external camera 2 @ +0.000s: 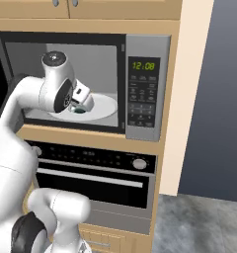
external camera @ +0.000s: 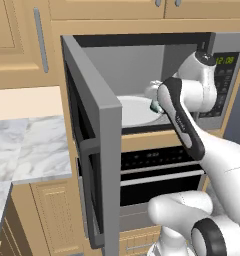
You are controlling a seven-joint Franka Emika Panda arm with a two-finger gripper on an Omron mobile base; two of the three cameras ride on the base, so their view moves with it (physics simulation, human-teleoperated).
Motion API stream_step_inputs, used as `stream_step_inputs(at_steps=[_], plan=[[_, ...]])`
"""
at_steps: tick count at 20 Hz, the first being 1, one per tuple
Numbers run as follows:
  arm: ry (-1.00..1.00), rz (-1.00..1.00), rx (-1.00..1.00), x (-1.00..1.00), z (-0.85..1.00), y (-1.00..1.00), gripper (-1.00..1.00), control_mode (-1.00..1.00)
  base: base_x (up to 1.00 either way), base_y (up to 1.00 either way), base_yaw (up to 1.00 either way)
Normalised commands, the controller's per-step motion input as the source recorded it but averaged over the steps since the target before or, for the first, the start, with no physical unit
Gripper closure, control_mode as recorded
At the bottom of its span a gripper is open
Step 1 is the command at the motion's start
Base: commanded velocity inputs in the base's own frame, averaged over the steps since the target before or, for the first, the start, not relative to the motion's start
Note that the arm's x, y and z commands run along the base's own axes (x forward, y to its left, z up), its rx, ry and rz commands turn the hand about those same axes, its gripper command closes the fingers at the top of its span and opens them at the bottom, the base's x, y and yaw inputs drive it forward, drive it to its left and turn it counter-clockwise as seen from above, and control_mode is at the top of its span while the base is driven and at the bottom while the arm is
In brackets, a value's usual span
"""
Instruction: Pick the cup of tea, navigate to the dining table, and place it on the saucer.
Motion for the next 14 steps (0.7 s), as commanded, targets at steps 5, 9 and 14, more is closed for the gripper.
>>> stream_step_inputs(at_steps=[5,9,14], plan=[[0.08,0.35,-0.09,-1.0,0.02,0.04,1.0,-1.0,0.0,0.0,0.0],[0.01,0.36,-0.11,-0.99,0.0,0.0,1.0,-1.0,0.0,0.0,0.0],[-0.01,0.25,-0.07,-0.57,0.0,0.0,1.0,-1.0,0.0,0.0,0.0]])
